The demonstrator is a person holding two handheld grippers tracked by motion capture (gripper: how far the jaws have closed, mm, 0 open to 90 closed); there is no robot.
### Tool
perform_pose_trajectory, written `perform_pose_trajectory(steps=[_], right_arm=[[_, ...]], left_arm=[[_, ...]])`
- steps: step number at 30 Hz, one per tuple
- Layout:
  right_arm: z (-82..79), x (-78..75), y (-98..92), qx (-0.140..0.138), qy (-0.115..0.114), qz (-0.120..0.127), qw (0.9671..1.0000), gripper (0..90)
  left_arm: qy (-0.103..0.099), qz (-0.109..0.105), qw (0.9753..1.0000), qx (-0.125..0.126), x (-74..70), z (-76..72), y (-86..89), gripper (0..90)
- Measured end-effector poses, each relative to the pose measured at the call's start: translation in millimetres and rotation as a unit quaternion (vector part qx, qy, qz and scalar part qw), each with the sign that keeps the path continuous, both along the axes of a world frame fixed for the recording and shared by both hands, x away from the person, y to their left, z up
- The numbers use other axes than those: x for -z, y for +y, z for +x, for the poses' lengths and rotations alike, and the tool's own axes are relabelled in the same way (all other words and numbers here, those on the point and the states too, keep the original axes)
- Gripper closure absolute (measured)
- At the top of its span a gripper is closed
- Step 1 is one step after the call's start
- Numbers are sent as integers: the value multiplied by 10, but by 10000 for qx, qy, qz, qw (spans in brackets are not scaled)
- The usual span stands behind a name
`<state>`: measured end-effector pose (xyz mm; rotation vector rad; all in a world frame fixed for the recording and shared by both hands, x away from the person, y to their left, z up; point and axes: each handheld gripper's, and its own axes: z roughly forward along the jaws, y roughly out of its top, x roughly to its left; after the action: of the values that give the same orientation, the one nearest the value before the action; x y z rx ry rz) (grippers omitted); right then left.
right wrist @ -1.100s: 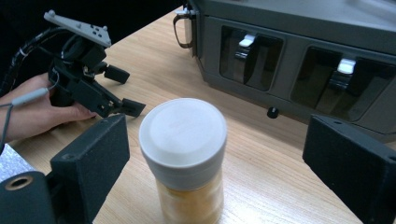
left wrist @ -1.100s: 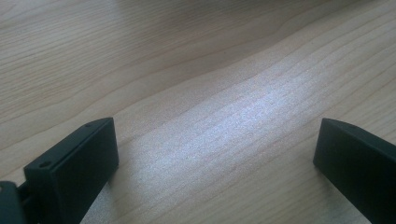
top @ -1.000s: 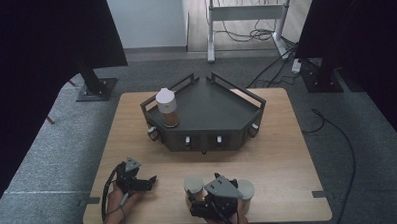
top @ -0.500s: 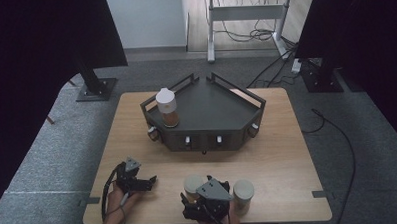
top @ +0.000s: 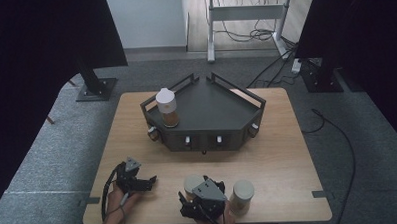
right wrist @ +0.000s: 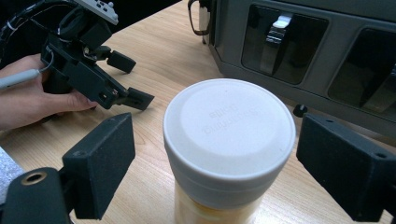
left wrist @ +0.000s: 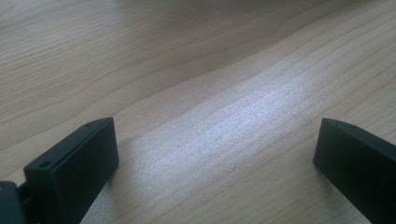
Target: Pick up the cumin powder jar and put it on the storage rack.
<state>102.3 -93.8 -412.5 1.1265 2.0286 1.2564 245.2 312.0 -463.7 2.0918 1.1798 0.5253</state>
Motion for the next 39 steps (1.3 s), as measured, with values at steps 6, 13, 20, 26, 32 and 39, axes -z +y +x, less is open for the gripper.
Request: perform_pose_trajectory(steps=[6, 13, 20, 26, 32, 39], right_arm=[[45, 53, 7, 7, -4, -21, 10000, 149], [86, 139, -31, 2, -32, 56, 10000, 205], [95, 223, -62, -38, -142, 135, 9998, 256], [114, 258, -96, -138, -114, 277, 9995, 323], [113, 241, -83, -104, -90, 258, 9996, 328], [132, 210, -81, -91, -30, 252, 9996, 330]], left_arm=[[0, 0, 10000, 8, 0, 2, 2, 0], [2, 0, 10000, 13, 0, 3, 3, 0], [2, -1, 10000, 17, 0, 4, 4, 0], [1, -1, 10000, 17, 0, 4, 4, 0], [2, -1, 10000, 18, 0, 4, 4, 0], [3, -2, 10000, 30, 0, 7, 7, 0]])
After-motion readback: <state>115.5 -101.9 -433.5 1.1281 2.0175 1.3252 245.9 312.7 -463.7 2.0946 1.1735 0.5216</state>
